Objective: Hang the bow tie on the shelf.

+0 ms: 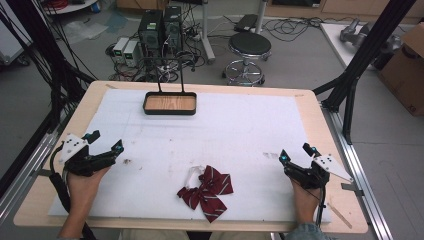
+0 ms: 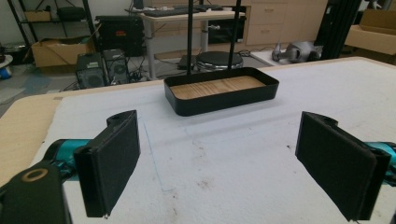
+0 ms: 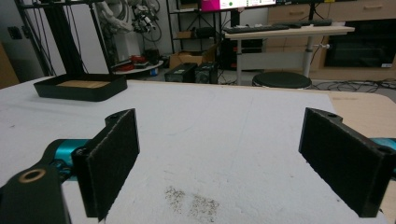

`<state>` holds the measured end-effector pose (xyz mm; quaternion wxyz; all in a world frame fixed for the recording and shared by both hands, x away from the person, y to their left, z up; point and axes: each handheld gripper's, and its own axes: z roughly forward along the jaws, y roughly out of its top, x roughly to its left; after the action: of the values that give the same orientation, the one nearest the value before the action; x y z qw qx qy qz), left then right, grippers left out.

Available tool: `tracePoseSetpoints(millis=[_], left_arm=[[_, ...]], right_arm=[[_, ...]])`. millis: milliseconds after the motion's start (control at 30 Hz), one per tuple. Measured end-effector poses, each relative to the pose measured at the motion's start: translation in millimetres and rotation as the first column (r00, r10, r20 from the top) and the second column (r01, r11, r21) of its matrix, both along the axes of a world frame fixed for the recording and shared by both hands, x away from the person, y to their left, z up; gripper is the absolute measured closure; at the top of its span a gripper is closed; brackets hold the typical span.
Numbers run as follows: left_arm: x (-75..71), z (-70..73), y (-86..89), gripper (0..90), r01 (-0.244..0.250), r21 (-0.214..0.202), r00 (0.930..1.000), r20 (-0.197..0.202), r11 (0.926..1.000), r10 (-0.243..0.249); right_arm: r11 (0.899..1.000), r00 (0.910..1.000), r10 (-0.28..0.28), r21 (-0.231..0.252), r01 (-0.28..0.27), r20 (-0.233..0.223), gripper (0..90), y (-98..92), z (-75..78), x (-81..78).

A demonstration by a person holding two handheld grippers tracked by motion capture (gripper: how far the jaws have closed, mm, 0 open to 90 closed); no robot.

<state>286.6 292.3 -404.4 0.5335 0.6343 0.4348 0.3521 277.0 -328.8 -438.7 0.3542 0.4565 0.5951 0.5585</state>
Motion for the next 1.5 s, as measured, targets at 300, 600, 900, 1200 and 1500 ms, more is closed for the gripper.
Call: tracePoseSetpoints(millis=[300,600,900,1200,1500], left_arm=[[-1.7,1.0,-1.8,14.3,-0.010,0.003,0.9999,0.005,0.9999,0.010],[-4.7,3.5,-8.1,14.5,0.017,0.002,0.9998,0.004,0.9999,-0.017],[-10.3,7.1,-29.9,14.7,0.112,-0.017,0.9936,-0.009,0.9936,-0.112],[-15.4,4.5,-65.5,15.2,0.274,-0.015,0.9615,-0.015,0.9616,-0.274],[-17.3,0.9,-101.3,16.6,0.447,0.027,0.8946,-0.027,0.8943,-0.446]], right_arm=[[1.000,1.0000,0.000,0.002,0.000,-0.004,11.4,0.1,-0.5,0.6],[1.000,0.9999,-0.003,0.007,0.003,-0.013,11.4,-0.2,-0.9,1.1],[1.000,0.9999,-0.009,0.002,0.009,-0.012,11.4,-0.1,-0.6,0.7],[1.000,0.9999,-0.006,0.004,0.006,-0.010,11.4,0.0,-0.6,0.6],[1.000,1.0000,-0.005,0.001,0.005,-0.008,11.4,0.1,-0.6,0.8]])
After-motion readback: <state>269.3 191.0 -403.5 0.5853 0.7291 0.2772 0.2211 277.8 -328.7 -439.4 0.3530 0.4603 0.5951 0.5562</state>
